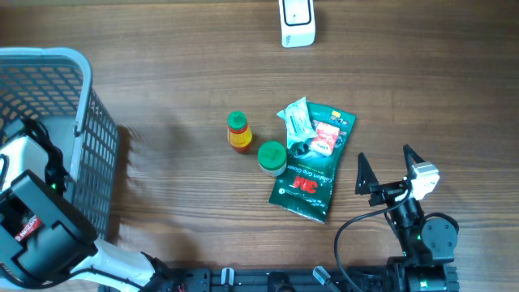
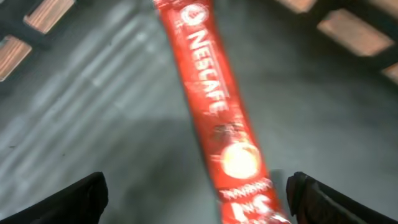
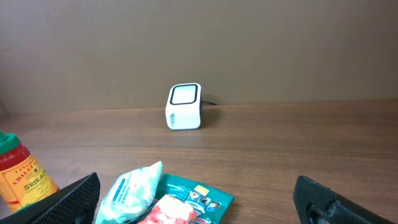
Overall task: Scan the item barcode
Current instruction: 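Reach the left gripper into the basket and grasp the red Nescafe stick, then carry the Nescafe stick forward and drop it right of the packets, then retract the left gripper back over the basket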
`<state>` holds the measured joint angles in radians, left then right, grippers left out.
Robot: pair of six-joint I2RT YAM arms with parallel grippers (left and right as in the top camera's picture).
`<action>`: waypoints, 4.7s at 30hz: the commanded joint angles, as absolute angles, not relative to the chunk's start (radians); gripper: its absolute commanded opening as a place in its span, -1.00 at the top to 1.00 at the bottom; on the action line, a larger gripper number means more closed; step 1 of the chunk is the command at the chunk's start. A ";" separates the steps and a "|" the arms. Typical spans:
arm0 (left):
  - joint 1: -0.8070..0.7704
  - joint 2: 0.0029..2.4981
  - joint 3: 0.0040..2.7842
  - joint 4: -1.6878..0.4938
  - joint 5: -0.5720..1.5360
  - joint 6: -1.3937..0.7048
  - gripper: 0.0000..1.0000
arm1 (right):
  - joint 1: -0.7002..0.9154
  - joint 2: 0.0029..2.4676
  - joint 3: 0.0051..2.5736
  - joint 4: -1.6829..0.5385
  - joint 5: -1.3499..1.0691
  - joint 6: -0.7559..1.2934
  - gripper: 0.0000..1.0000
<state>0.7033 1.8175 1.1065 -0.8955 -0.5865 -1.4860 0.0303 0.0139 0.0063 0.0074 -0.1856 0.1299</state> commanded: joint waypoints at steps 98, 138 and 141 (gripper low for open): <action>-0.618 1.205 1.295 -0.651 -0.370 -0.108 -1.00 | 0.033 0.011 0.005 0.013 -0.180 0.119 -0.99; -0.506 0.727 1.295 -1.258 -0.872 -0.109 -1.00 | 0.033 0.011 0.005 0.013 -0.180 0.119 -0.99; -0.506 0.727 1.295 -1.258 -0.868 -0.109 -1.00 | 0.033 0.011 0.005 0.013 -0.180 0.119 -0.99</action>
<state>-0.5102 0.7338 1.2896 -1.2579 -0.8494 -0.1158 0.0303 0.0139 0.0063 0.0074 -0.1852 0.1299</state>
